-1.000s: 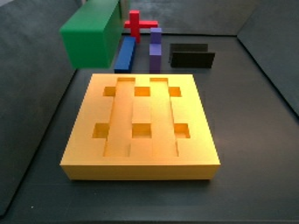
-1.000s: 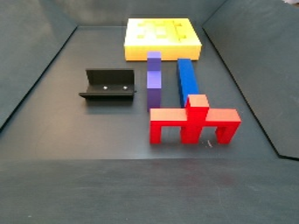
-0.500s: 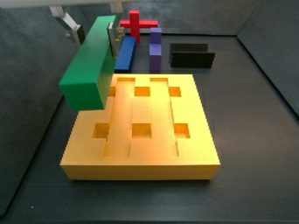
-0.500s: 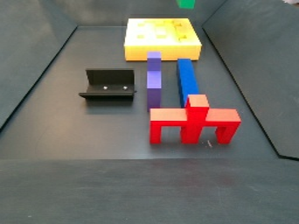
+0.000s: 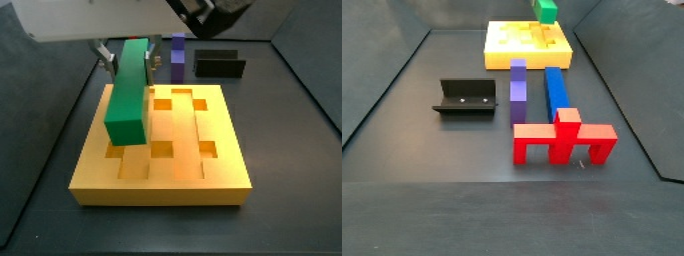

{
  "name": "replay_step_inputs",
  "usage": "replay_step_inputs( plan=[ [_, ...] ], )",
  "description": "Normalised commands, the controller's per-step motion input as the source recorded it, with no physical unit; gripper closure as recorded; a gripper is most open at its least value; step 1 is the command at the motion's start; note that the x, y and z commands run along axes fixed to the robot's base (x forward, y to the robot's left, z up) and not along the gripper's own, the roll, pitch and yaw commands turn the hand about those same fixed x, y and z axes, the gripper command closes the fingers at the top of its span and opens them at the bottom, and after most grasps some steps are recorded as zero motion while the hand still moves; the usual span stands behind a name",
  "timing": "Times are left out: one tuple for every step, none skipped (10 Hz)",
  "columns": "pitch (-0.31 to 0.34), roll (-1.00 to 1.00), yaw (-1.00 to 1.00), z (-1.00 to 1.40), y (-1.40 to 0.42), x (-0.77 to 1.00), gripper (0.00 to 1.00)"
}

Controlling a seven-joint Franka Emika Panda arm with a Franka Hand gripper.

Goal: Pick up the green object. Move up. Move to above the board. Insert the green object.
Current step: Insert the green object.

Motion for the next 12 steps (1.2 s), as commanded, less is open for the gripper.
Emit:
replay_step_inputs(
  plan=[
    [0.0,0.19,0.0,-0.94,-0.08,0.08,1.0],
    [0.0,0.25,0.0,-0.8,-0.09,0.03,1.0],
    [0.0,0.28,0.0,-0.73,-0.13,0.05,1.0],
    [0.0,0.31,0.0,-0.69,-0.13,0.09,1.0],
    [0.0,0.34,0.0,-0.68,-0.16,0.16,1.0],
    [0.0,0.3,0.0,-0.7,-0.19,0.17,1.0],
    [0.0,0.26,0.0,-0.71,-0.13,0.25,1.0],
    [0.0,0.26,0.0,-0.72,-0.06,0.22,1.0],
    [0.01,0.21,0.0,-0.65,0.0,0.04,1.0],
    [0.0,0.02,-0.02,-0.52,0.25,-0.04,1.0],
    [0.0,-0.06,-0.03,-0.36,0.36,-0.13,1.0],
    [-0.043,-0.1,0.0,-0.37,0.11,-0.07,1.0]
  ],
)
